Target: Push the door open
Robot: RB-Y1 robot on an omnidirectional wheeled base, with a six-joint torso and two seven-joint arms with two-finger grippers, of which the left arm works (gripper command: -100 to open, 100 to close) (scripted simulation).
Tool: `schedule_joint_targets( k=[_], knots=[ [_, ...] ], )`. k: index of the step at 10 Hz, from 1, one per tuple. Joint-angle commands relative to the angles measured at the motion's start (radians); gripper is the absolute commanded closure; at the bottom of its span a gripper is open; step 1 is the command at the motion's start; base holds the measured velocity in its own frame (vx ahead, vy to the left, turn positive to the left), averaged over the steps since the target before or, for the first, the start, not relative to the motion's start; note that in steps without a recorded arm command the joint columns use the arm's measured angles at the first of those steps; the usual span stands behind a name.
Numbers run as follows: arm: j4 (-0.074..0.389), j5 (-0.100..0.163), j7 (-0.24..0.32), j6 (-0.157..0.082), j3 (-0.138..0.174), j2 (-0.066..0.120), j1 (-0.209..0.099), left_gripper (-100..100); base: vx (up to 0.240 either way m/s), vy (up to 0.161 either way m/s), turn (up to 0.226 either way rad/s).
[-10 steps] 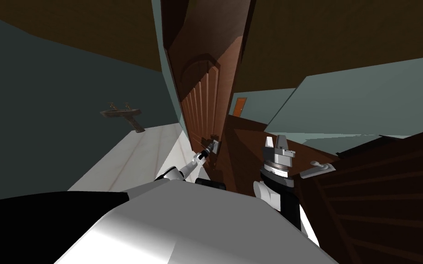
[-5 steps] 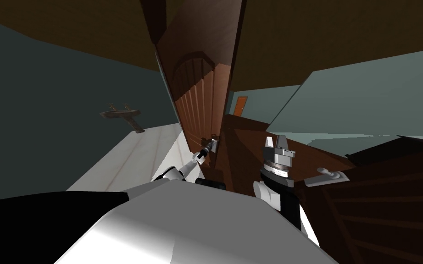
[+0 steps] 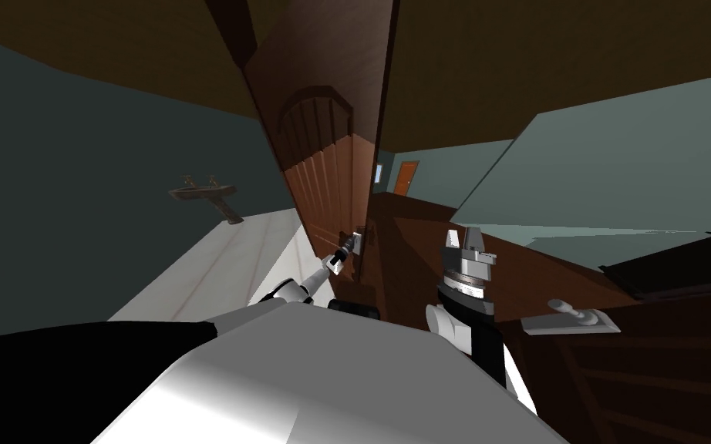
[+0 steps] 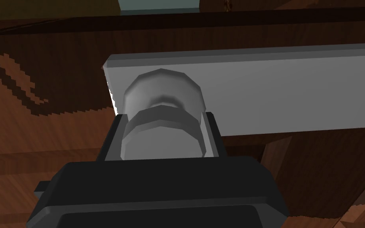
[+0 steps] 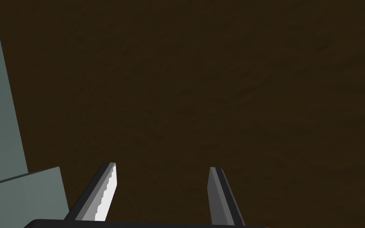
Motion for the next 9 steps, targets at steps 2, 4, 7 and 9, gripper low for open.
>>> schedule_joint_targets(
  k=[2, 4, 7, 9],
  knots=[
    [-0.008, 0.010, -0.019, 0.006, 0.043, 0.014, 0.004, 100, 0.128, -0.160, 0.079],
    [-0.008, 0.010, -0.019, 0.006, 0.043, 0.014, 0.004, 100, 0.052, -0.053, 0.003],
    [-0.001, 0.023, -0.041, 0.009, 0.090, 0.018, 0.003, 100, 0.088, -0.107, 0.070],
    [0.003, 0.030, -0.054, 0.011, 0.118, 0.019, 0.002, 100, 0.136, -0.166, 0.086]
  ],
)
